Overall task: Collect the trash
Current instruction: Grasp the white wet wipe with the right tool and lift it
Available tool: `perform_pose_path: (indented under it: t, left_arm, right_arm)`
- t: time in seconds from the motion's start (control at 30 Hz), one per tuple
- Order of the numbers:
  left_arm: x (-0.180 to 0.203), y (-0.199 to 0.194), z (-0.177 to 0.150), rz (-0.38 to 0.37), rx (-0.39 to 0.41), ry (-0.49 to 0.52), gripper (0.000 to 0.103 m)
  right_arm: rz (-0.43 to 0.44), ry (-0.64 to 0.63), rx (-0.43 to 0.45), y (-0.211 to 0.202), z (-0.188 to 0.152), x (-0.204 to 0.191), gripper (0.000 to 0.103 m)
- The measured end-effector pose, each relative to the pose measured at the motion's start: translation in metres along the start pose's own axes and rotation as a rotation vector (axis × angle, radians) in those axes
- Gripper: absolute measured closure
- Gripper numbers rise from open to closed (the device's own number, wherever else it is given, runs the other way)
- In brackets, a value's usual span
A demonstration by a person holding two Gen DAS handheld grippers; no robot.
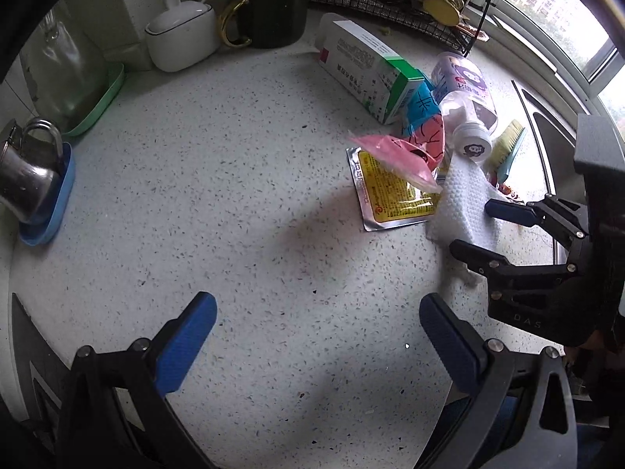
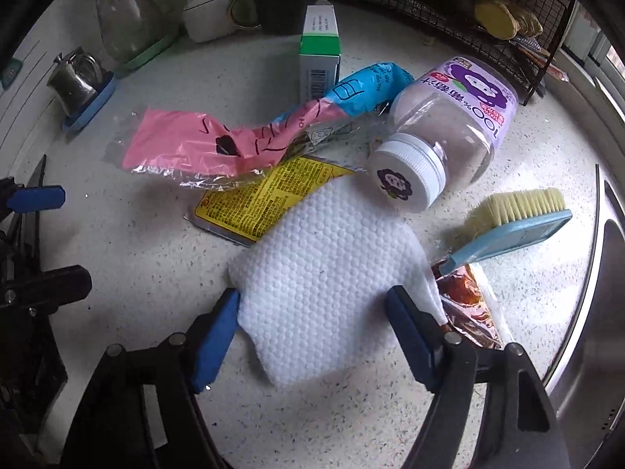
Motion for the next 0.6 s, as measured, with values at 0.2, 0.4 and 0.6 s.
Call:
perform_pose_path:
  t: [0.2,0.4,0.6]
  left_arm:
    - [0.005,-0.003,0.004,-0.013,0.005,-0.013,0.0]
    - [0.023,-0.015,0.009,-0.028,0.021,0.025,0.0]
    - [0.049,-0.03,0.026,-0.077,0.059,0.058,0.0]
  right_arm:
    - [0.03,0.037,0.013,-0.008,-0.006,0.013,0.092]
    - [0.074,0.104,0.05,-0.029,-0.01,0.022,0.094]
    - [0.085,0.18,0.157,-0.082,-0.005,0.045,0.094]
Point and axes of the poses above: each gripper's, at about its wrist camera, not at the fingertips, and y roughly the way its jaws point, x to its right, z to its top, the point moved 4 cm from there along y, roughly the way its jaws point, and after that the axes turned 5 degrees about x, right-handed, at the moved point
